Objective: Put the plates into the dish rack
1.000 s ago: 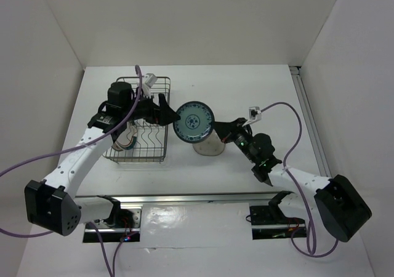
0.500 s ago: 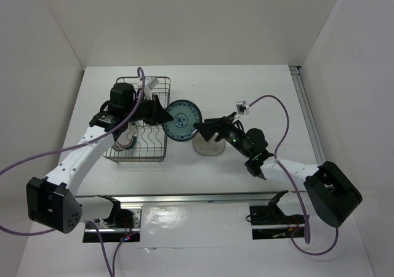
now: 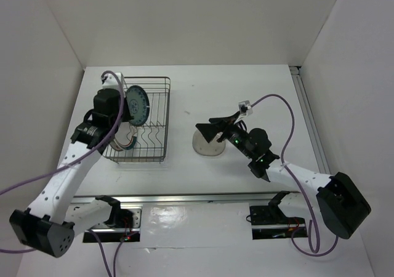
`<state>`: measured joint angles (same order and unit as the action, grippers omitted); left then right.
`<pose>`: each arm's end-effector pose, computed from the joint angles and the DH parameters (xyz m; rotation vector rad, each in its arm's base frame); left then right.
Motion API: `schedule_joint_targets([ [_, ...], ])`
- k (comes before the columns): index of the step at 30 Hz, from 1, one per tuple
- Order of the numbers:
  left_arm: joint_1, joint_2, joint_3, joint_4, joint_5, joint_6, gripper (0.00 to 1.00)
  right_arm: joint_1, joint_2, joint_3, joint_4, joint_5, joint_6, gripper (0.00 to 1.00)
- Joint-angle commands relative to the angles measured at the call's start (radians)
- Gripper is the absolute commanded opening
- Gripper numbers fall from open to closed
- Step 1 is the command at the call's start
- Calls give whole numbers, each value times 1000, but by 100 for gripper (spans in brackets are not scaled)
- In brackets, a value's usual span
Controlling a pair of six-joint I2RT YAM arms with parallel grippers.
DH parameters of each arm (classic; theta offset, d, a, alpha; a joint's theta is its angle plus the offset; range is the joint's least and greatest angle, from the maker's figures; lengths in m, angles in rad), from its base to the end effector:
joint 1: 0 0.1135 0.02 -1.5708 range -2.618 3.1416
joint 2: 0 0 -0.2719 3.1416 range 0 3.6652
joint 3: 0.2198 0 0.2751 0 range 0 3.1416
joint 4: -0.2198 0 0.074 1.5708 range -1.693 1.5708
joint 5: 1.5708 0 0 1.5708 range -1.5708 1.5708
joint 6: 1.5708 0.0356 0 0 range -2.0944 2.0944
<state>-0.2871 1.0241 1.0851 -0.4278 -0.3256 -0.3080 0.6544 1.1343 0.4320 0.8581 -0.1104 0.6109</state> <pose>0.2368 -0.0580 0.3834 -0.2350 1.9039 -0.0846 0.2014 0.1594 0.2492 -0.1304 1.5077 1.1114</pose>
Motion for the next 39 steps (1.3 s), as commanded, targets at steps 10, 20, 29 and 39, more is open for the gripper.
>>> schedule_joint_targets([
  [10,2,122,25,-120,-201,-19,0,-121,-108,-15,-59,-72,-17,100],
  [20,2,165,35,-131,-89,-28,0,-190,-146,-44,-47,-94,10,100],
  [29,2,252,53,-150,-107,-28,0,-190,-128,-67,-7,-103,38,100],
  [39,2,307,53,-160,-87,-28,26,-190,-94,-35,-212,7,39,100],
])
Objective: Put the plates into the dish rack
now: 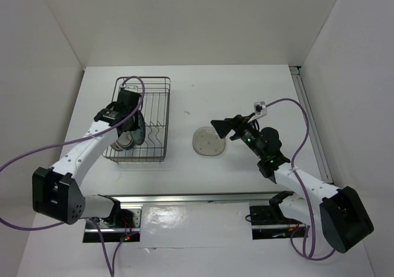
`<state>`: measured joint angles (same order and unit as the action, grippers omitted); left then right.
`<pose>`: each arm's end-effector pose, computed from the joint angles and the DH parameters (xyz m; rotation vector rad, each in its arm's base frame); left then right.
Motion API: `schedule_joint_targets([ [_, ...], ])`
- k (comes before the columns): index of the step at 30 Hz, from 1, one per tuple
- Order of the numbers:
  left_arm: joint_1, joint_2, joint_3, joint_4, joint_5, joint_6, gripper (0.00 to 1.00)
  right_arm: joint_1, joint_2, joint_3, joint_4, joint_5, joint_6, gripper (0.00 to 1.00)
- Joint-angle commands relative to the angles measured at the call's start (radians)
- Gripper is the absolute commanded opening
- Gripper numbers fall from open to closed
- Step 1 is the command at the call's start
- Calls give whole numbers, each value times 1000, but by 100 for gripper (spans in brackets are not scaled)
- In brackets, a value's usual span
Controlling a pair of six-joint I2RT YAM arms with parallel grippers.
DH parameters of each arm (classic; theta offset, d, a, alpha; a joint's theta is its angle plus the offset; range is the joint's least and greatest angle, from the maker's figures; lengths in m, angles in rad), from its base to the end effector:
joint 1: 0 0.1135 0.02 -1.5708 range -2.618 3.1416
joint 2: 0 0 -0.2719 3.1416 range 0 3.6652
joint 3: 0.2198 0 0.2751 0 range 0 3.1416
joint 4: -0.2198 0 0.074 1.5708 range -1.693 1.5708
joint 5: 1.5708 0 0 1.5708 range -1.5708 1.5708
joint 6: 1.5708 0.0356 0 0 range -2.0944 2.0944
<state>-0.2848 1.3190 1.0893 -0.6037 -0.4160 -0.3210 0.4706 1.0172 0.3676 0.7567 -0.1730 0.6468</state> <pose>0.2910 -0.0702 0.2952 -0.2307 2.3115 0.1996 0.2072 0.1123 0.2418 -0.0126 1.5518 1.0252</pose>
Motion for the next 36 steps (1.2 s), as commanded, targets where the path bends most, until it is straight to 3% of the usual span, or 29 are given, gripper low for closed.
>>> schedule_joint_targets([
  [1,-1,28,49,16,3,-15,26,-6,23,56,-162,96,4,100],
  [3,-1,39,61,4,14,-15,32,-6,43,77,-325,194,39,100],
  [6,-1,39,61,4,14,-15,48,-6,43,90,-483,291,70,100],
  [9,-1,28,70,4,14,-24,62,-6,43,74,-516,303,82,100],
  [11,-1,-2,70,4,43,-24,77,-6,43,74,-530,293,73,100],
  [13,-1,-38,70,28,71,-24,100,-15,96,74,-530,283,57,99],
  [20,-1,-188,-2,154,212,8,100,-43,283,123,-474,217,-6,88],
  [23,-1,-198,-2,143,247,8,100,-52,337,123,-453,217,-15,78],
  [24,-1,-198,-2,154,279,8,100,-52,352,132,-439,207,-24,73],
  [25,-1,-213,-2,171,293,8,100,-52,369,133,-428,198,-24,61],
  [34,-1,-250,-34,222,462,26,100,-52,481,142,-376,159,-24,57],
  [36,-1,-250,-34,234,493,26,100,-52,509,142,-376,159,-24,47],
])
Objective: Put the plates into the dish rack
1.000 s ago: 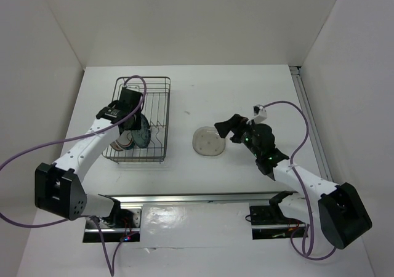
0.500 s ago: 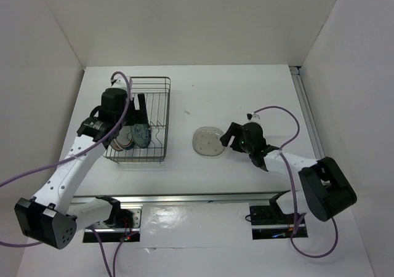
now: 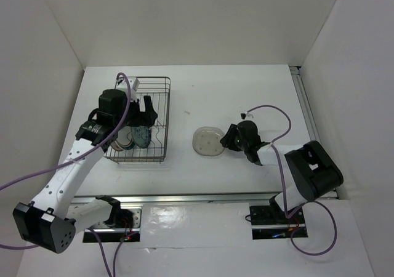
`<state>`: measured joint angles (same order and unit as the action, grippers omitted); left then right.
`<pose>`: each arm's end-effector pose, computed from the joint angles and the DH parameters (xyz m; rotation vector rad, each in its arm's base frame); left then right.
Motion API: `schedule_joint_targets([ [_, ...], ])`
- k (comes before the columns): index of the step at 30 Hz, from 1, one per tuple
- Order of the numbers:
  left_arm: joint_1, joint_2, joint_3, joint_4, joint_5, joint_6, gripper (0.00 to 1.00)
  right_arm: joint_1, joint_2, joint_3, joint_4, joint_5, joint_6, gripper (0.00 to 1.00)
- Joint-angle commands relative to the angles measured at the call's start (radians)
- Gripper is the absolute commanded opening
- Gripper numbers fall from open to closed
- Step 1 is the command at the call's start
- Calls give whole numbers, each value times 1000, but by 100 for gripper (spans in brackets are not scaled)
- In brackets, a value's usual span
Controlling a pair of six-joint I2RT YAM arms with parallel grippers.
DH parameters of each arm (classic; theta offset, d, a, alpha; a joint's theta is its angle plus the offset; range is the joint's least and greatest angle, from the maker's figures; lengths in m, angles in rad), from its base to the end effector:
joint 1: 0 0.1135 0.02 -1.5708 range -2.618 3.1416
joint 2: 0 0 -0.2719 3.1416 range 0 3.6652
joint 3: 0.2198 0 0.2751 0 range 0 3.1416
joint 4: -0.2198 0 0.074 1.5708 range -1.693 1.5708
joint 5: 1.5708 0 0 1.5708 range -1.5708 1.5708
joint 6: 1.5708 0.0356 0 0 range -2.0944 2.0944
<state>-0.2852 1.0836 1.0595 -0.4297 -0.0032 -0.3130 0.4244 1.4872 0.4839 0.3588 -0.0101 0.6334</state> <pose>0.2506 -0.0733 0.3592 -0.0305 2.0447 -0.3734 0.2548 0.1155 0.1244 0.2322 2.2690 0.5847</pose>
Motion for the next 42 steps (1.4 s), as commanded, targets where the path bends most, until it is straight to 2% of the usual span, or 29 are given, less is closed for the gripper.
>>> schedule_joint_targets([
  [1,0,-14,-4,60,89,18,100,-6,48,34,22,-4,-11,42],
  [3,0,-14,-13,60,100,18,100,-6,82,48,31,-14,-11,26],
  [4,0,-14,-13,60,100,18,100,-6,94,65,31,-14,-11,11],
  [6,0,-14,-13,69,111,18,100,-6,117,79,8,-14,2,0],
  [9,0,-14,-13,80,176,9,100,-6,107,93,-1,36,20,0],
  [11,0,-5,-13,109,276,-5,100,-6,62,93,-1,82,69,0],
  [14,0,30,-13,161,428,-38,100,-6,-47,50,95,125,114,0],
  [17,0,30,-26,215,486,-73,100,-6,-129,-10,271,55,114,0],
  [18,0,39,-26,215,486,-74,100,-6,-143,-24,375,18,114,0],
  [25,0,87,-26,224,523,-83,100,66,-163,-33,603,-237,91,0],
  [30,0,108,-26,224,536,-83,98,134,-144,7,666,-266,91,0],
  [33,0,119,-15,224,525,-83,93,154,-134,16,706,-255,101,0],
  [34,0,128,-15,214,525,-83,90,163,-134,16,706,-255,110,0],
  [36,0,128,-15,213,525,-83,73,174,-134,28,706,-245,111,0],
  [37,0,128,-15,213,525,-83,61,184,-134,28,706,-245,111,0],
  [38,0,128,-15,213,525,-74,40,185,-125,28,706,-235,111,0],
  [39,0,128,-6,201,516,-74,4,194,-125,38,706,-235,101,0],
  [40,0,128,-6,201,516,-74,0,194,-125,38,706,-223,101,0],
  [42,0,128,3,201,506,-74,0,203,-125,38,715,-223,101,0],
])
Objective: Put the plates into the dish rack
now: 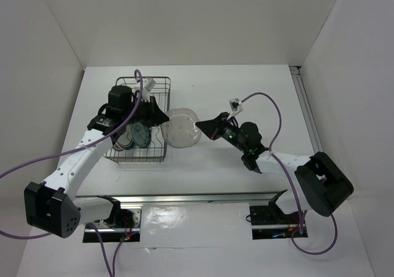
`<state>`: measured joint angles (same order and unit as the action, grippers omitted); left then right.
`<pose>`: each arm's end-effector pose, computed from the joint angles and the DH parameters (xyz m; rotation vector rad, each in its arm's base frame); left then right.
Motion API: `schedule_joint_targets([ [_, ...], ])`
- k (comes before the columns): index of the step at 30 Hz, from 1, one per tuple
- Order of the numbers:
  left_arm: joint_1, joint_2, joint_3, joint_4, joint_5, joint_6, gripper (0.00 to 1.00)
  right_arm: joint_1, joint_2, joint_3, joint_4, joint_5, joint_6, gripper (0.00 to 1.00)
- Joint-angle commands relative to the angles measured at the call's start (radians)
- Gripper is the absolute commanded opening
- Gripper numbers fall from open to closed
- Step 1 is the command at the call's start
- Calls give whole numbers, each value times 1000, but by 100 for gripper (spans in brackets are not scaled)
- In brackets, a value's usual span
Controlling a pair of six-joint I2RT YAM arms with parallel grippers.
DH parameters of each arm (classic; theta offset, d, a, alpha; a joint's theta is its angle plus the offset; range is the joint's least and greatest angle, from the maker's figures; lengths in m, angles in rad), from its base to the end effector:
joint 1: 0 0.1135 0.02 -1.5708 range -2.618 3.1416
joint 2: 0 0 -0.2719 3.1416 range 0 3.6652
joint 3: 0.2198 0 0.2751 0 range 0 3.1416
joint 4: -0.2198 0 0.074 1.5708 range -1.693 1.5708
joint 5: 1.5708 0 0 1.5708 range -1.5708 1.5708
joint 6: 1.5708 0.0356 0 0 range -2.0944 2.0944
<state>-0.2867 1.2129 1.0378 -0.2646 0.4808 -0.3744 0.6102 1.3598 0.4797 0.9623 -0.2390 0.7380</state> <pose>0.2784 -0.0992 0.3355 0.2287 2.0607 -0.8971 0.2317 0.1723 0.2196 -0.1068 1.6227 1.2441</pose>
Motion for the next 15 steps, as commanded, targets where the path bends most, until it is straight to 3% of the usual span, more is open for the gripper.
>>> schedule_joint_targets([
  [1,1,-1,25,27,1,-12,0,17,2,51,96,6,-12,13],
  [2,1,-13,25,15,-27,-12,0,26,2,51,96,6,-25,36],
  [4,1,-33,54,-18,-155,14,0,26,2,72,50,24,-50,96],
  [7,1,-94,74,-90,-338,35,0,37,-21,82,-54,66,-100,100],
  [10,1,-148,84,-123,-607,61,0,37,-42,82,-140,92,-137,100],
  [15,1,-161,84,-173,-752,97,0,37,-65,63,-194,119,-173,100],
])
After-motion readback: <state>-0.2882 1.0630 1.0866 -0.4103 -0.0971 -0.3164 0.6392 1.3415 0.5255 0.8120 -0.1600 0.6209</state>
